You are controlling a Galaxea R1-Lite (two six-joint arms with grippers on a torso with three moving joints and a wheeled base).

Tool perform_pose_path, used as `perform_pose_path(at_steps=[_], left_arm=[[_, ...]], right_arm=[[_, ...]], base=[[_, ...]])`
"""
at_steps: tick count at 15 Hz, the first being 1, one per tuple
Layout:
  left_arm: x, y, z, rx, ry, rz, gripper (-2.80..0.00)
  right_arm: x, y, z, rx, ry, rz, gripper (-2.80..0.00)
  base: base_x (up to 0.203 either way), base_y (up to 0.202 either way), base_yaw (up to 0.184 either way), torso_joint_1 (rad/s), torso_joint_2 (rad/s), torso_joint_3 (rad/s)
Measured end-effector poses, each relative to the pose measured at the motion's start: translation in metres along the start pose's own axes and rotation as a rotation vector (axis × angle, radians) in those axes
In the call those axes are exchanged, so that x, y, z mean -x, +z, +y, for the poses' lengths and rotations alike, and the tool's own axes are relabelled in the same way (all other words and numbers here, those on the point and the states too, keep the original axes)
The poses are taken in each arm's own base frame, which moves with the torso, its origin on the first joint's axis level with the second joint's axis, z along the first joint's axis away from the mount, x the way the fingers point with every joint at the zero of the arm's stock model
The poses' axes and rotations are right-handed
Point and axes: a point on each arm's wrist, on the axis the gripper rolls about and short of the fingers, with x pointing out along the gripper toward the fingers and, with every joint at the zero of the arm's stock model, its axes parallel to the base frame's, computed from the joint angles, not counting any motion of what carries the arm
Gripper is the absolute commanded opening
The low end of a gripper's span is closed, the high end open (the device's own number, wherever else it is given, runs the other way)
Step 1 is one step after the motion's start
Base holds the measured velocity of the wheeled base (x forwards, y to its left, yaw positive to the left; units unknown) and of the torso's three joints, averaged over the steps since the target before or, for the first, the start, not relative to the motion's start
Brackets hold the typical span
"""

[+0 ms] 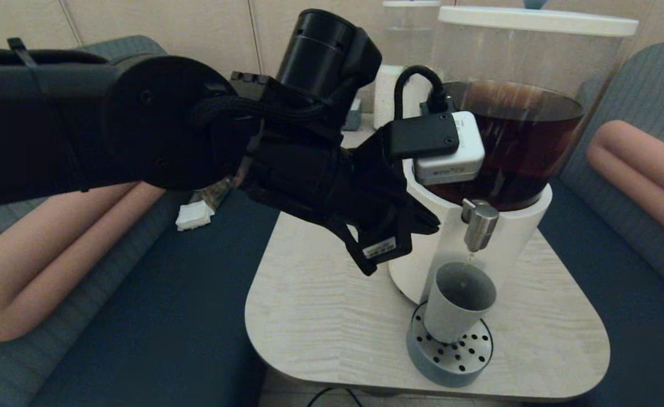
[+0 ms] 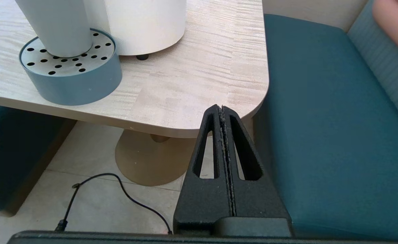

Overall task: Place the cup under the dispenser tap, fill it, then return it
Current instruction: Turn off the faucet

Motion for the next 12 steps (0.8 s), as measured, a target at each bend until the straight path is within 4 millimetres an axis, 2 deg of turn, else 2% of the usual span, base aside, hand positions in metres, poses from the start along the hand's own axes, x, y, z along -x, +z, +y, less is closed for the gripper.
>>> perform_pose_path(at_steps=[12], left_arm=[[-0.018, 0.003, 0.001, -0.019, 0.031, -0.042, -2.8]], right_arm=[[0.0, 0.0, 0.0, 0.0, 0.0, 0.0, -2.8]], base=[[0.0, 0.0, 0.0, 0.0, 0.0, 0.0]])
